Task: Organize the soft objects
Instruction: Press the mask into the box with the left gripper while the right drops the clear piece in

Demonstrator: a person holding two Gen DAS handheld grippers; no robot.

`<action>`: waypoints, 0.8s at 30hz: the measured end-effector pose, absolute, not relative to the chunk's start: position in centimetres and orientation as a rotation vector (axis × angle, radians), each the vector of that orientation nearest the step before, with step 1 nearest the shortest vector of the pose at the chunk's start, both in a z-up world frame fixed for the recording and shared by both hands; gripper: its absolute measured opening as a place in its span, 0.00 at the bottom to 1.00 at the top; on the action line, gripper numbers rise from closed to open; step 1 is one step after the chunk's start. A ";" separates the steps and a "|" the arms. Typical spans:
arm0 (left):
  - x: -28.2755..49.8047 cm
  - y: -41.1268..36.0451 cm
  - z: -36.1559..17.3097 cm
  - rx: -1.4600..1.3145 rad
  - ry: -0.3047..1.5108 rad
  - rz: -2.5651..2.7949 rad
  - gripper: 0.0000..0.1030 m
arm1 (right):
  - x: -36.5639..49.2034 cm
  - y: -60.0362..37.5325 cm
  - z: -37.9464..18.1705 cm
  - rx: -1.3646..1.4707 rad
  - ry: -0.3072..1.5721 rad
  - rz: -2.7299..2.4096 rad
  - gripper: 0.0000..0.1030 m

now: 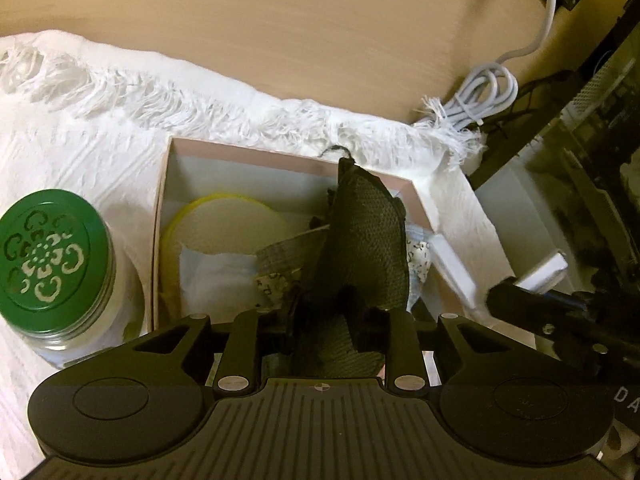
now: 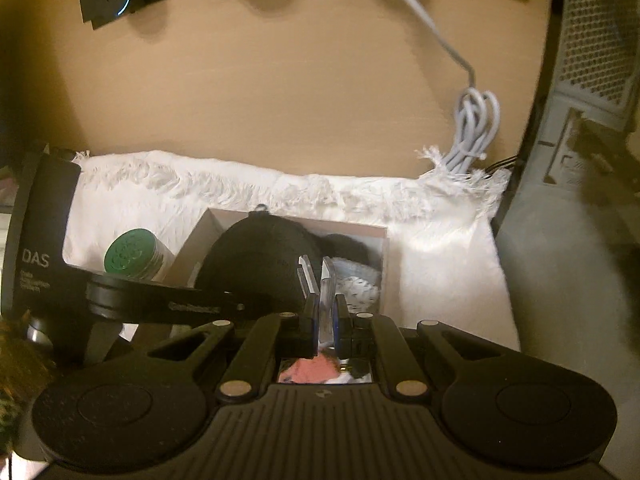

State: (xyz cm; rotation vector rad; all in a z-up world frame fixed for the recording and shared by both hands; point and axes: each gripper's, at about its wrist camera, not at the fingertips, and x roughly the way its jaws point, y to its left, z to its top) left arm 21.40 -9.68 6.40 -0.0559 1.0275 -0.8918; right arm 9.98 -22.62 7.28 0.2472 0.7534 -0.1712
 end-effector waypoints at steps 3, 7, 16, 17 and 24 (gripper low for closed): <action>21.3 -9.5 6.7 -0.057 1.006 -0.921 0.27 | 10.5 -22.3 7.3 0.239 0.750 -0.152 0.06; 21.0 -8.0 8.3 -0.061 0.972 -0.961 0.24 | 10.9 -21.9 7.2 0.215 0.752 -0.118 0.06; 19.9 -4.9 11.2 -0.038 0.854 -0.917 0.26 | 14.7 -22.1 4.2 0.315 0.858 -0.019 0.07; 19.8 -4.7 11.0 -0.033 0.861 -0.906 0.26 | 15.2 -22.2 3.5 0.328 0.878 -0.022 0.07; 18.9 -5.1 9.5 0.039 0.883 -0.892 0.25 | 16.0 -22.6 2.6 0.364 0.883 -0.013 0.07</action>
